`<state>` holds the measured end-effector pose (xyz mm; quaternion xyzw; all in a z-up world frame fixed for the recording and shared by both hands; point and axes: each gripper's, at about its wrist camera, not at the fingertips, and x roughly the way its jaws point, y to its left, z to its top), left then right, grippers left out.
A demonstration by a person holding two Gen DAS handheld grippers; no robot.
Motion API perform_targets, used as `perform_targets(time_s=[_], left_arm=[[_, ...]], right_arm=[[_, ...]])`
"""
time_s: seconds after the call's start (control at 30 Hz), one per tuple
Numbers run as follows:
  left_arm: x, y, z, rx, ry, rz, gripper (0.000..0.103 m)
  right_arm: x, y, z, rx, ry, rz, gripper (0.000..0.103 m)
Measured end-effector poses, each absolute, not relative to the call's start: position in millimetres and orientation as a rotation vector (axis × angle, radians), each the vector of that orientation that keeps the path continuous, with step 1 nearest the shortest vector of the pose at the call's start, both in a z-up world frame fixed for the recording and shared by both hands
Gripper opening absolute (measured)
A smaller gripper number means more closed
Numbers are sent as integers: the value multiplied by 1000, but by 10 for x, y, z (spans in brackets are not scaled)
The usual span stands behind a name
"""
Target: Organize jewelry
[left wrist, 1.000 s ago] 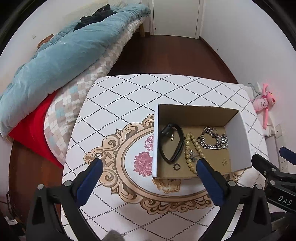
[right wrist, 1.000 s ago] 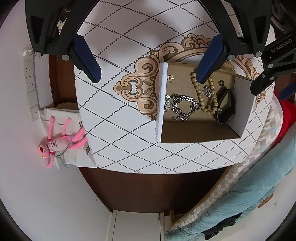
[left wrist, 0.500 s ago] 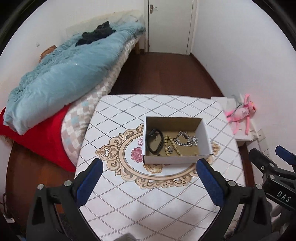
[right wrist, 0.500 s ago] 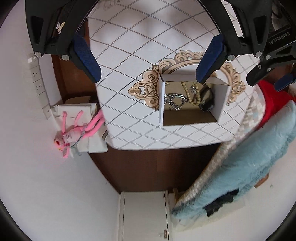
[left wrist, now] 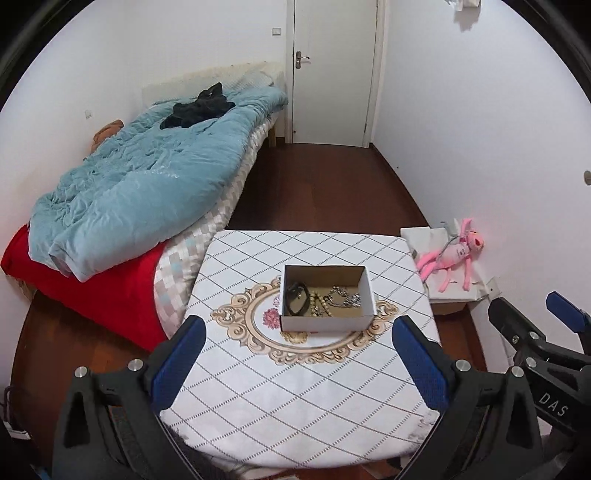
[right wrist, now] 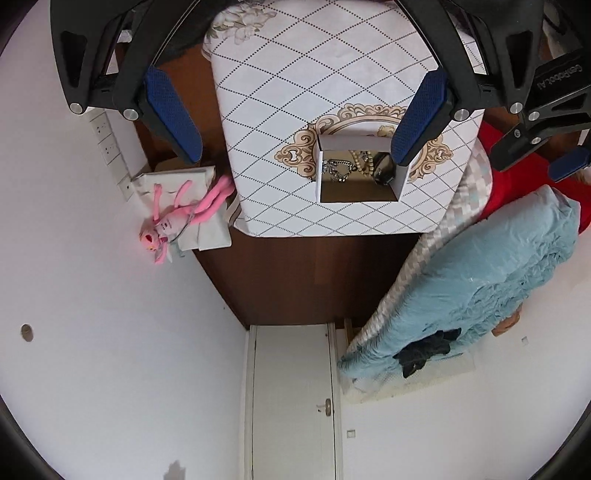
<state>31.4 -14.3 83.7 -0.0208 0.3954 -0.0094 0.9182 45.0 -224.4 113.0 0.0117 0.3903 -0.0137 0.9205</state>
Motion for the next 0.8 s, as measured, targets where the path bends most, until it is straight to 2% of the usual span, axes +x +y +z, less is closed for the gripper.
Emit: perform_targets(time_s=[0.33, 0.8], left_arm=[[273, -164, 875, -31, 832, -5, 103], [839, -222, 491, 10, 946, 31, 103]], right_arm=[[282, -2356, 1327, 38, 815, -36, 103], [977, -2280, 882, 16, 932, -29, 103]])
